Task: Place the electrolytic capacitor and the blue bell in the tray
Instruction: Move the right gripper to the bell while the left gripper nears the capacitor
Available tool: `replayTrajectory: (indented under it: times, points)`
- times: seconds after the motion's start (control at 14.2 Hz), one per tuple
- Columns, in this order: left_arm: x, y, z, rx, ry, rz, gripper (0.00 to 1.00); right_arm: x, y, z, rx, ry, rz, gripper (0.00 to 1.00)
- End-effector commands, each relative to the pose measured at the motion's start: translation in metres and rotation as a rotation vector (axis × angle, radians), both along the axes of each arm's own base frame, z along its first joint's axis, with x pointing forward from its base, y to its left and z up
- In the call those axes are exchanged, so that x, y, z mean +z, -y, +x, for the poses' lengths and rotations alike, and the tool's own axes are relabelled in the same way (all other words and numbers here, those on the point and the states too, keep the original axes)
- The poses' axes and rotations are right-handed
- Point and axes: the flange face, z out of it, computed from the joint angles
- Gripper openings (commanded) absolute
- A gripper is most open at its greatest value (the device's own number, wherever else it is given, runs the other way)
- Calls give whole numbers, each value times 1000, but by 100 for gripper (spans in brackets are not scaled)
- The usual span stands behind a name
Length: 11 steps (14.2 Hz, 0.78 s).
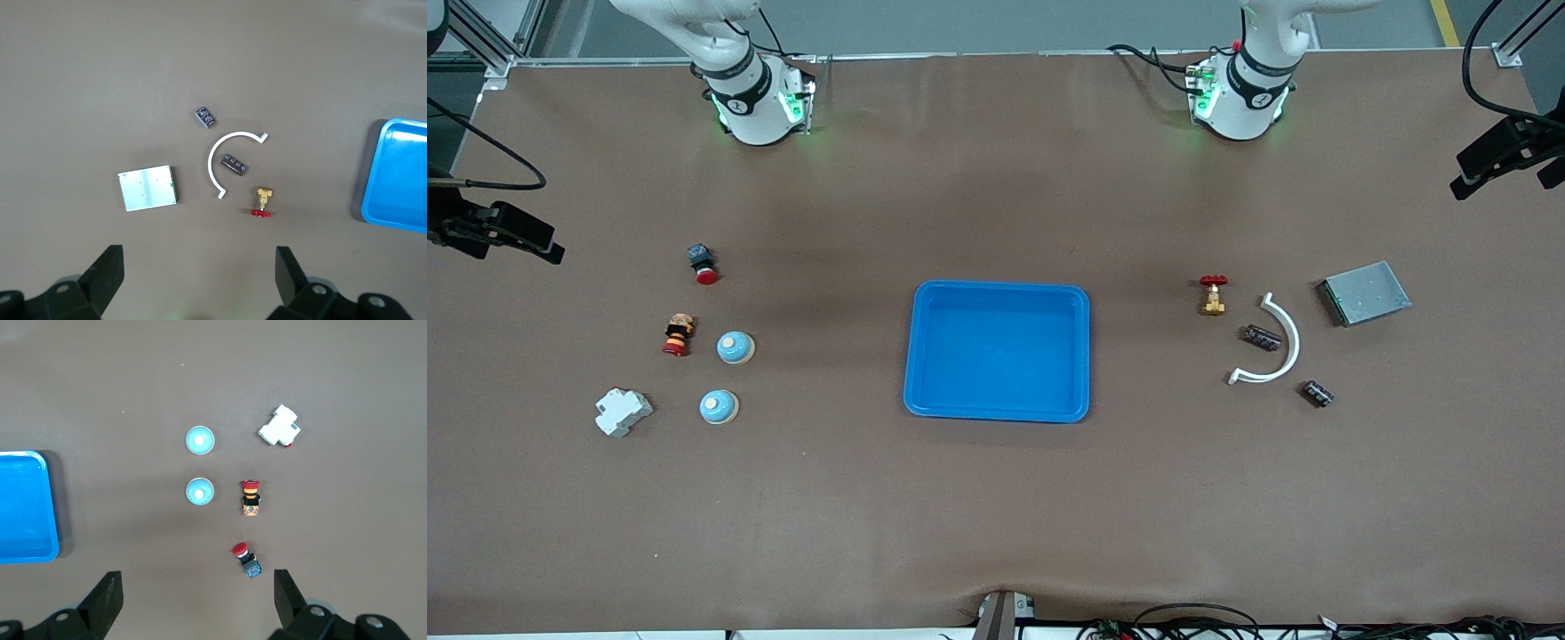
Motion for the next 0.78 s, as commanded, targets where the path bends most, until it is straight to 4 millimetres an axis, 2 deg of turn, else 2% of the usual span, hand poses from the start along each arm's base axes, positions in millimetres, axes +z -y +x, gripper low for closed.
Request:
replayTrajectory:
  times: [0.0,0.21,0.42,0.56,0.7]
  points:
    - [6,-1,-5,-15,-5,-2,100,4,4,-6,-7,0,-4,100]
    - [6,1,-4,-19,-3,-15,100,2,3,-6,-6,-3,-2,100]
    - [4,5,-4,-31,-10,-24,100,-8,2,-7,-6,-23,-1,100]
    - [-12,8,-7,-52,-48,-22,100,-18,2,-9,-6,-35,-1,100]
    - [-31,8,-2,-38,-50,-22,100,-39,2,-12,-6,-46,-1,100]
